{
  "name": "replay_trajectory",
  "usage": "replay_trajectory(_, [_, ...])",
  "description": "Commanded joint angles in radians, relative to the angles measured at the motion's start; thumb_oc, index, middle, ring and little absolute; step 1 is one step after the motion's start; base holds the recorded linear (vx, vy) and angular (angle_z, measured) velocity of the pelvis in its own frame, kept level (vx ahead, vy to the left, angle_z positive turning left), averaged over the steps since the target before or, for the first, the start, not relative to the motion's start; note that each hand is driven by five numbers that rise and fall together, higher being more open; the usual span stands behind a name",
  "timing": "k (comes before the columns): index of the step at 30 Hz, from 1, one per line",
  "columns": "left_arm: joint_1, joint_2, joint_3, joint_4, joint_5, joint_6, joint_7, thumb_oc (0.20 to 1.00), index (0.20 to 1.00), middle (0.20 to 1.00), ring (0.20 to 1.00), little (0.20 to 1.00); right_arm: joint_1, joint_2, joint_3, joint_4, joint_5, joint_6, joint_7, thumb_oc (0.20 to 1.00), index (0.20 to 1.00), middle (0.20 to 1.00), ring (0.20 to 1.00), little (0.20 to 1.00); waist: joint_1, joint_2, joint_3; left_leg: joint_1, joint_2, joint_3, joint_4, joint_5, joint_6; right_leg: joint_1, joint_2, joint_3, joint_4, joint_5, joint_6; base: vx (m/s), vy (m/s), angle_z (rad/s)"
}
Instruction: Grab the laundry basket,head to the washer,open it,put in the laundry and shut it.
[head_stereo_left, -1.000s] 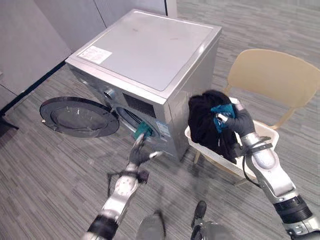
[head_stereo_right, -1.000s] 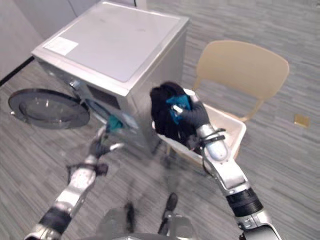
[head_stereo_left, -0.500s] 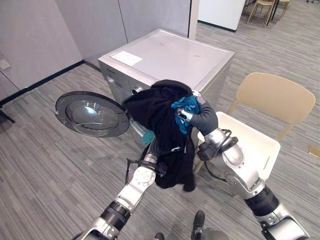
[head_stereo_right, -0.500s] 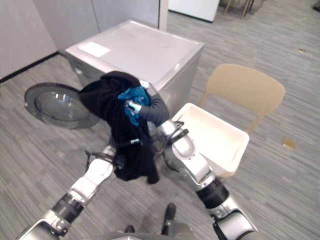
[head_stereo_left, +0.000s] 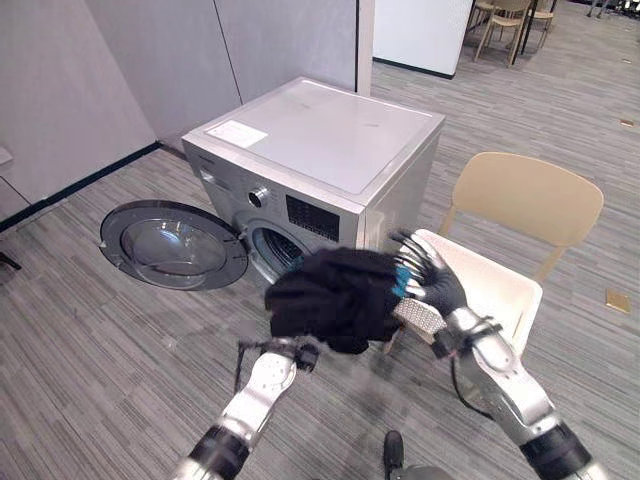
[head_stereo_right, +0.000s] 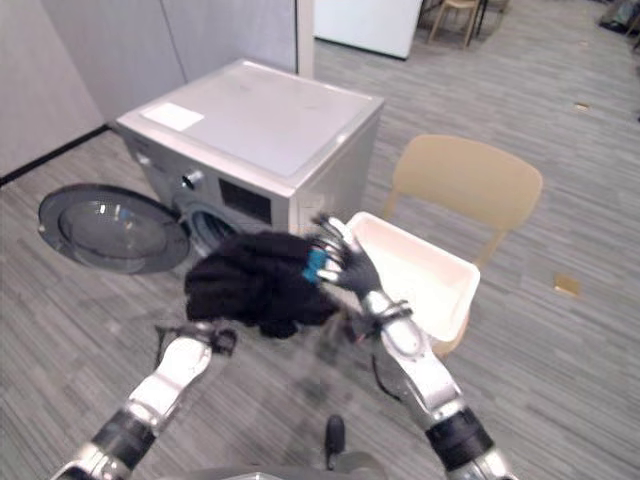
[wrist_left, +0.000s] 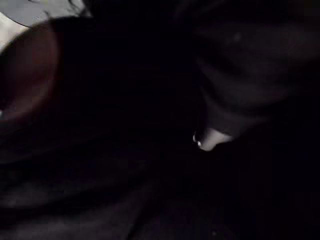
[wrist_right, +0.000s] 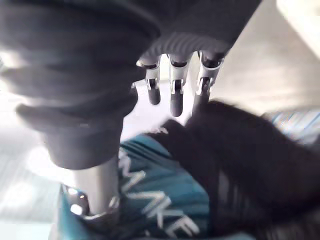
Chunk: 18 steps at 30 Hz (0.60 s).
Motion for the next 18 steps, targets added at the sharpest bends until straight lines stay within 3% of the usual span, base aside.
replay_trajectory(1, [0.005, 0.030, 0.045, 0.031, -0.049, -0.029, -0.066, 0.200, 0.200, 0.200, 0.200, 0.200, 0.006, 0.002, -0.074, -0.001, -0.135, -0.018, -0.014, 1.000, 1.000, 1.000, 1.000, 1.000, 0.013, -0.016, -0.012, -0.072, -0.047, -0.008, -0.006, 0.005, 0.012, 0.106, -0.026, 0.019, 0.065, -0.213, 0.085, 0.00, -0.052, 0.12])
replay_trajectory(6, [0.155, 0.072, 0.144, 0.131, 0.036, -0.006, -0.125, 0.200, 0.200, 0.200, 0.200, 0.200, 0.115, -0.095, -0.143, 0.132, -0.355, 0.003, 0.006, 1.000, 1.000, 1.000, 1.000, 1.000, 0.018, -0.011, 0.003, -0.074, -0.042, -0.023, -0.006, 0.016, 0.005, 0.113, -0.023, -0.006, 0.057, -0.218, 0.083, 0.00, -0.043, 0.09])
replay_trajectory(10, [0.196, 0.062, 0.185, 0.220, 0.072, 0.001, -0.127, 0.200, 0.200, 0.200, 0.200, 0.200, 0.143, -0.139, -0.126, 0.223, -0.462, 0.002, 0.017, 1.000, 1.000, 1.000, 1.000, 1.000, 0.021, -0.012, 0.009, -0.074, -0.039, -0.031, -0.006, 0.018, 0.003, 0.118, -0.018, -0.015, 0.051, -0.223, 0.080, 0.00, -0.033, 0.07])
replay_trajectory(18, [0.180, 0.026, 0.257, 0.382, 0.040, 0.020, -0.080, 0.200, 0.200, 0.200, 0.200, 0.200, 0.120, -0.109, -0.075, 0.479, -0.492, 0.014, 0.016, 1.000, 1.000, 1.000, 1.000, 1.000, 0.049, -0.027, 0.061, -0.135, -0.045, -0.069, 0.075, 0.011, 0.000, 0.112, -0.022, -0.037, 0.056, -0.231, 0.062, -0.03, -0.028, 0.15])
